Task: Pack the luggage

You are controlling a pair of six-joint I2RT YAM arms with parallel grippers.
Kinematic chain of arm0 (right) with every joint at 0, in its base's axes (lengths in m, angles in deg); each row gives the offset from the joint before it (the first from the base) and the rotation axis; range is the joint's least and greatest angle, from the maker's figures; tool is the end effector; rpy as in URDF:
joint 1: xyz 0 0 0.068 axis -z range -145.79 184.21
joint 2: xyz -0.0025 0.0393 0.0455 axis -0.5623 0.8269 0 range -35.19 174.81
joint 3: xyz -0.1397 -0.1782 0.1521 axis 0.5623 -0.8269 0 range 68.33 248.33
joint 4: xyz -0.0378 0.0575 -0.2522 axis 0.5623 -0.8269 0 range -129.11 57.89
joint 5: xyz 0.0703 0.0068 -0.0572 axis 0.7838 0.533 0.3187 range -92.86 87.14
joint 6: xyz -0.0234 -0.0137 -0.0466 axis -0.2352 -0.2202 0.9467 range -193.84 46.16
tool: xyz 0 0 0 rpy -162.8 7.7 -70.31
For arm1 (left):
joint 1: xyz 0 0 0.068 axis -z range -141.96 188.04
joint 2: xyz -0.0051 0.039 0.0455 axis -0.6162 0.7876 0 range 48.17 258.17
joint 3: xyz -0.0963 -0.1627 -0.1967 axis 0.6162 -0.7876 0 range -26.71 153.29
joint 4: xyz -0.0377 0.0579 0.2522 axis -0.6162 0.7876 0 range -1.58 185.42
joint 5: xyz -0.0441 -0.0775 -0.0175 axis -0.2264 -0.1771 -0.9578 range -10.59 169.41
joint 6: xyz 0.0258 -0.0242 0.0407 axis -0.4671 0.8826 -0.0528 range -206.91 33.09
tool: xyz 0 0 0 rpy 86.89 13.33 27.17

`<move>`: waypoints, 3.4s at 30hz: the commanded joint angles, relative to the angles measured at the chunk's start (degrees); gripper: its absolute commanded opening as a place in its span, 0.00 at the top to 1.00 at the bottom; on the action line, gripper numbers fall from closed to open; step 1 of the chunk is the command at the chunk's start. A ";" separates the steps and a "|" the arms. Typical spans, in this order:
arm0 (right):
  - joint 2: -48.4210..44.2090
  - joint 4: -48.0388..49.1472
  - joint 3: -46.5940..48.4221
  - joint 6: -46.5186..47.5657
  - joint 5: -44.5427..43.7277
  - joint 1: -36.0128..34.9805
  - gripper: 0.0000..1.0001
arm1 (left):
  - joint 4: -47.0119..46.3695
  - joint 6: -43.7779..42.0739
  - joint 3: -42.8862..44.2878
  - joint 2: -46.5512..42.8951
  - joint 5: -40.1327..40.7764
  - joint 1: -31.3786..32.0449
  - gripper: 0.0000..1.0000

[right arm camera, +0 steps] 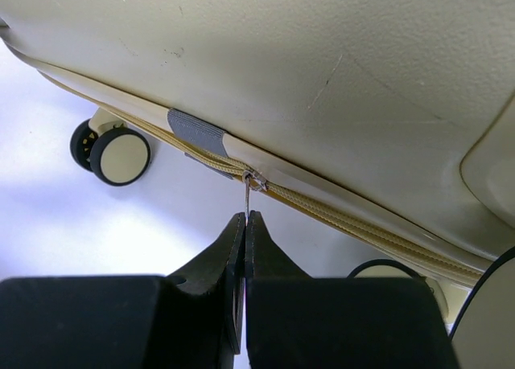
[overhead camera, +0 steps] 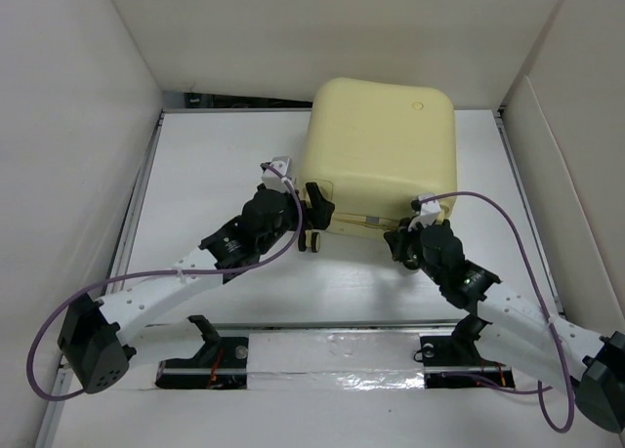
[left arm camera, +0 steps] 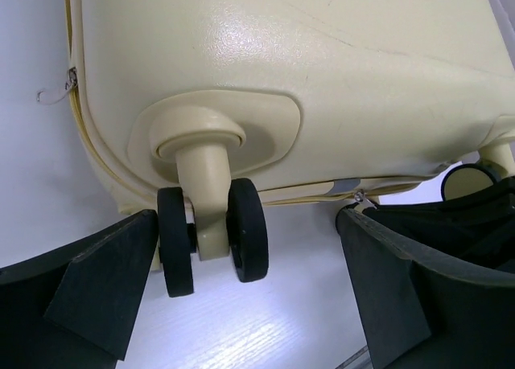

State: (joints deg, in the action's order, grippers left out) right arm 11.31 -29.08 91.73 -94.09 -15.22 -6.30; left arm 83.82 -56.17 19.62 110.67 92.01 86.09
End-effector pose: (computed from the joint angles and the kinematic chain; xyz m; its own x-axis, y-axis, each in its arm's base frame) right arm 0.1488 0.1172 0.2267 -0.4116 0.0930 -0.9066 -0.3616 0.8965 0.2561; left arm 0.1773 -0.1857 0.3152 -0.4133 -0.2865 -0.8643 0.4325 0.7735 -0.4632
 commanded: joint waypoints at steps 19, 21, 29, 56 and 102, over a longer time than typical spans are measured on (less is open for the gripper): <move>-2.37 0.86 -0.37 -0.67 -0.73 -0.36 1.00 | -1.55 2.21 -0.09 1.32 10.58 -1.90 1.00; -3.69 -1.43 -0.81 -1.37 -2.93 2.26 1.00 | 0.11 3.44 -3.34 -3.23 12.09 -4.89 1.00; -17.05 -10.07 -4.23 -2.08 -2.60 11.59 1.00 | -0.14 6.44 -11.79 -13.64 11.22 -12.19 1.00; -9.48 -13.66 -0.98 -4.28 -12.62 17.35 1.00 | -6.73 8.28 -18.98 -17.32 8.67 -16.66 1.00; -1.15 0.22 -1.43 2.85 4.80 13.09 1.00 | -6.03 2.48 2.54 10.45 4.10 14.17 0.11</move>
State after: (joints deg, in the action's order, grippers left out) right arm 8.29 -33.84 90.31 -91.10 -21.27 9.29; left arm 78.92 -54.93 19.25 120.83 94.55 99.75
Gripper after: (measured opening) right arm 0.020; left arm 0.897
